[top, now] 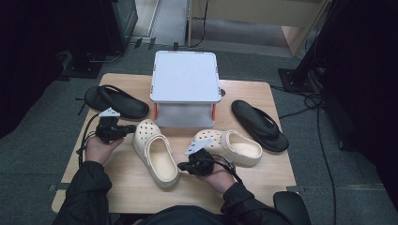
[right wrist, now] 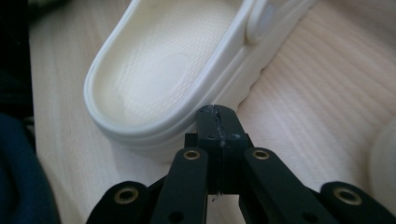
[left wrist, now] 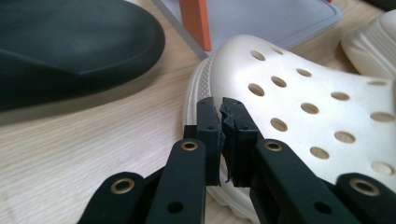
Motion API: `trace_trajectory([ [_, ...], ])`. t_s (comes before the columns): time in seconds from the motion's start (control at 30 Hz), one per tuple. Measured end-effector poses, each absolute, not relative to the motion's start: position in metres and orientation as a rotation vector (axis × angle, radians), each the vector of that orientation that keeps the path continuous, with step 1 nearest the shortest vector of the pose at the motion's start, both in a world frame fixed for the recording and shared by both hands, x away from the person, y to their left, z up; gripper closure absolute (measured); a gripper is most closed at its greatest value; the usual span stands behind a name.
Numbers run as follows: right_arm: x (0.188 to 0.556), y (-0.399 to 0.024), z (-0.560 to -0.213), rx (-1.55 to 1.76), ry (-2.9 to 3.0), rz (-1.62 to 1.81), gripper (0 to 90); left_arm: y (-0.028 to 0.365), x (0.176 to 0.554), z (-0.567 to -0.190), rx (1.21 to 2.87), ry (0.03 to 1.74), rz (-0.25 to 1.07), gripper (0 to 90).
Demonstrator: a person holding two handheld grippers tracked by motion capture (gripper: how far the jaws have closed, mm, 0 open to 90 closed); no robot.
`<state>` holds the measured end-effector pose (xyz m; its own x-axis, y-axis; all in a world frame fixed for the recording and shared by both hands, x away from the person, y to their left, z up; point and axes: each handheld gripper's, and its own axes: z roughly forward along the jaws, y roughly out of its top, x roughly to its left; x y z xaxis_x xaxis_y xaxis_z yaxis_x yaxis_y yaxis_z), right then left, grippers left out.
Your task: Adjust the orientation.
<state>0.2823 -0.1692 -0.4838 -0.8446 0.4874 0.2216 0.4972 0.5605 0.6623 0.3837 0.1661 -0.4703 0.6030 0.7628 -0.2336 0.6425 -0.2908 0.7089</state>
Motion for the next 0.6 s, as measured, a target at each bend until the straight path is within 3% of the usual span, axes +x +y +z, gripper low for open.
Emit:
trace_trajectory([
  [0.6, 0.253, -0.168, -0.486, -0.798, -2.744, -1.177, 88.1, 0.125, 0.392, -0.471, 2.056, 1.02, 0.11, 89.9],
])
